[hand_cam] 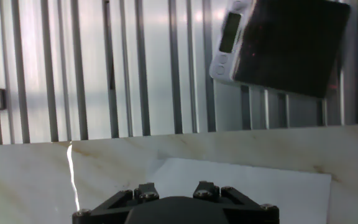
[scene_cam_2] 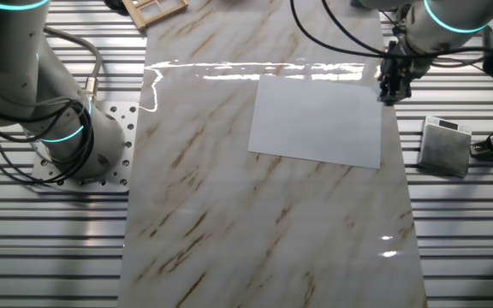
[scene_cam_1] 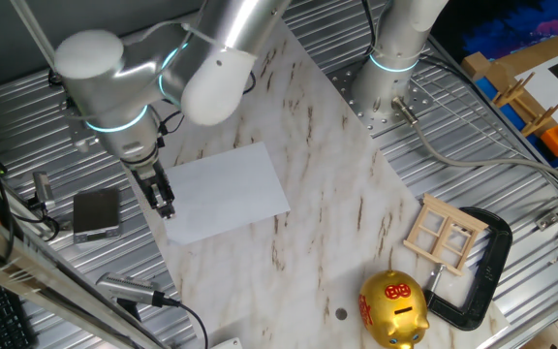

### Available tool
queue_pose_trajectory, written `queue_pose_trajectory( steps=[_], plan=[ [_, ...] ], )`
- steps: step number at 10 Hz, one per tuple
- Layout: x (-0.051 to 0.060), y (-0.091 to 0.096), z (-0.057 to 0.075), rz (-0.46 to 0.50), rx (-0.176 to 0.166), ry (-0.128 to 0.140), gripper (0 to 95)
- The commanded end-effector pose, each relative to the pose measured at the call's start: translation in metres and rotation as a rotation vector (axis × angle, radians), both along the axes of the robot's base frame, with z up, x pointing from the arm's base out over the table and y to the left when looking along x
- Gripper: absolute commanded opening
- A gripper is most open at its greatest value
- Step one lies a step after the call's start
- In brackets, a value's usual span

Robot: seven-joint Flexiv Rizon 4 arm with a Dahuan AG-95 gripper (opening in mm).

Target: Flip over and spread out the paper that is laid flat on the table

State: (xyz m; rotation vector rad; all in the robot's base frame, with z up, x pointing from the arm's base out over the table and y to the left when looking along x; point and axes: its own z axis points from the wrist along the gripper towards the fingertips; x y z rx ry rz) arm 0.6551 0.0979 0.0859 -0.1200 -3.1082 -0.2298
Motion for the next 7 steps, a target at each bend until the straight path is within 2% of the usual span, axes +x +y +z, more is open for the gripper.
queue_pose_trajectory(
  steps=[1,3,7],
  plan=[
    [-0.001,-0.001,0.001,-0.056,0.011,-0.027,38.0],
    [0.005,0.005,-0.005,-0.103,0.011,-0.037,38.0],
    [0.018,0.018,-0.017,-0.104,0.008,-0.02,38.0]
  ],
)
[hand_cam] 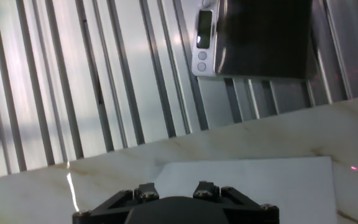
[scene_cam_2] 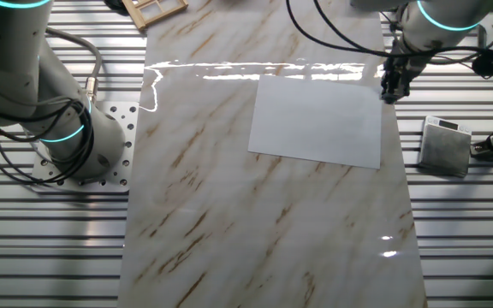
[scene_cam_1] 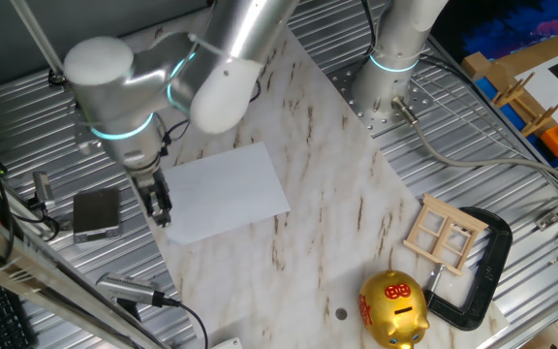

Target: Flip over and spread out the paper that is laid flat on the table

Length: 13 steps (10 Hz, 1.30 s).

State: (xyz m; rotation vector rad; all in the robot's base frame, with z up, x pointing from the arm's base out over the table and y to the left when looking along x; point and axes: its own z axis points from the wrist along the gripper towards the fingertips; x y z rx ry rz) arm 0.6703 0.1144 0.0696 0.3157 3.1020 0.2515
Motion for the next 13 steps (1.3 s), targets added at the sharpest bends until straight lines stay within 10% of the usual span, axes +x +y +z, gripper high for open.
queue_pose_trajectory(
  steps=[1,9,10,13],
  plan=[
    [0.006,0.005,-0.004,0.037,-0.005,0.013,38.0],
    [0.011,0.023,-0.022,0.091,-0.049,0.026,38.0],
    [0.009,0.023,-0.024,0.099,-0.057,0.026,19.0],
    [0.005,0.023,-0.032,0.121,-0.072,0.024,19.0]
  ],
)
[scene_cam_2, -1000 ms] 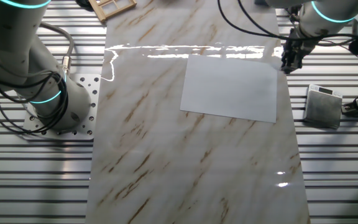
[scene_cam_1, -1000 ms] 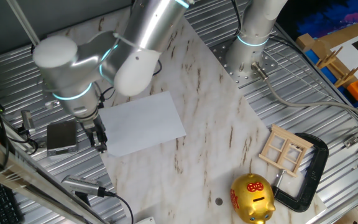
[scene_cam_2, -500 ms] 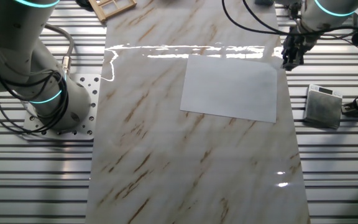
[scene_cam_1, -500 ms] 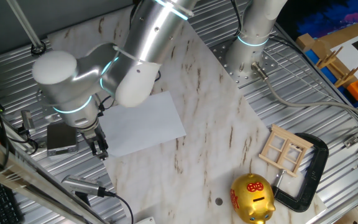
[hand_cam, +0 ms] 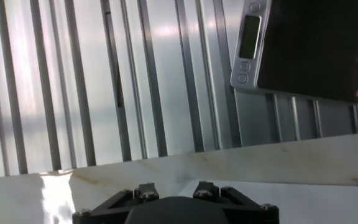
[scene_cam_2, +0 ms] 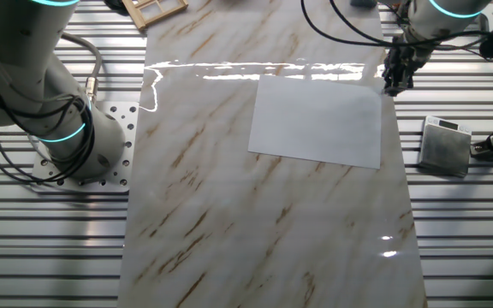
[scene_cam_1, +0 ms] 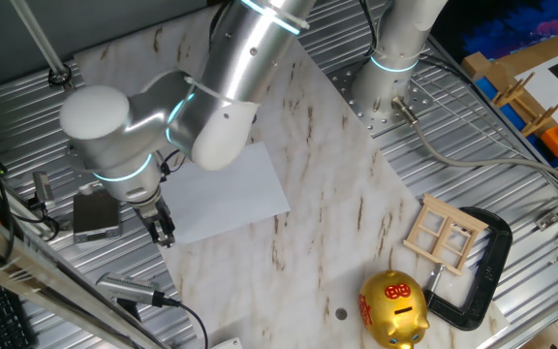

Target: Flip over and spread out the paper that is laid flat on the table

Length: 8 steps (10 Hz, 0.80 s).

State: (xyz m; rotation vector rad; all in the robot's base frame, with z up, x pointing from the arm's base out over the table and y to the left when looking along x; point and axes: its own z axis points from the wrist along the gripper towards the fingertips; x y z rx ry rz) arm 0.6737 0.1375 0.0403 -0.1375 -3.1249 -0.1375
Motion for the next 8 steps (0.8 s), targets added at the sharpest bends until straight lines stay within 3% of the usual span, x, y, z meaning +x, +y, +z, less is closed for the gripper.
queue_pose_trajectory(
  steps=[1,8],
  plan=[
    [0.002,0.0,-0.005,0.011,-0.003,0.002,19.0],
    [0.005,0.007,-0.015,0.038,-0.02,0.006,19.0]
  ],
)
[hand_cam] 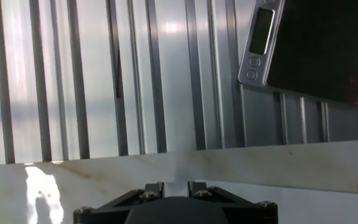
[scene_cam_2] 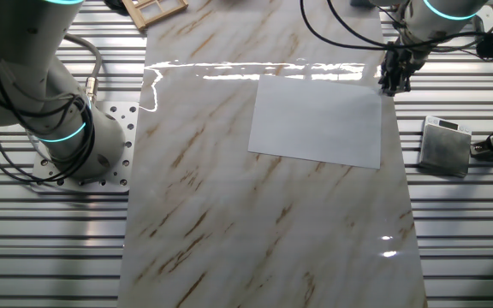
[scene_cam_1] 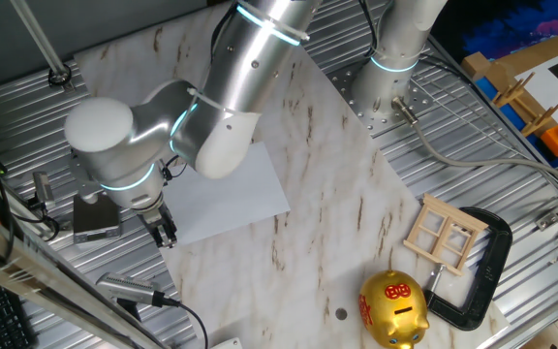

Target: Flip over and spread out the paper that is laid flat on the table

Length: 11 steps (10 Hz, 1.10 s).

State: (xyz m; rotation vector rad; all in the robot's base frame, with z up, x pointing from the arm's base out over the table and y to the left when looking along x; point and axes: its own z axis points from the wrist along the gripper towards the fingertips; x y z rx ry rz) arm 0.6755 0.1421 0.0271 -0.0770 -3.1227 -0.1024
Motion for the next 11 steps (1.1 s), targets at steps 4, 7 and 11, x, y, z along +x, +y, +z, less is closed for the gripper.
queue_pose_trajectory(
  steps=[4,7,11],
  plan=[
    [0.0057,0.0041,-0.0093,0.005,-0.011,-0.002,19.0],
    [0.0062,0.0036,-0.0125,0.016,-0.035,-0.004,19.0],
    [0.0053,0.001,-0.0128,0.028,-0.065,-0.003,19.0]
  ],
)
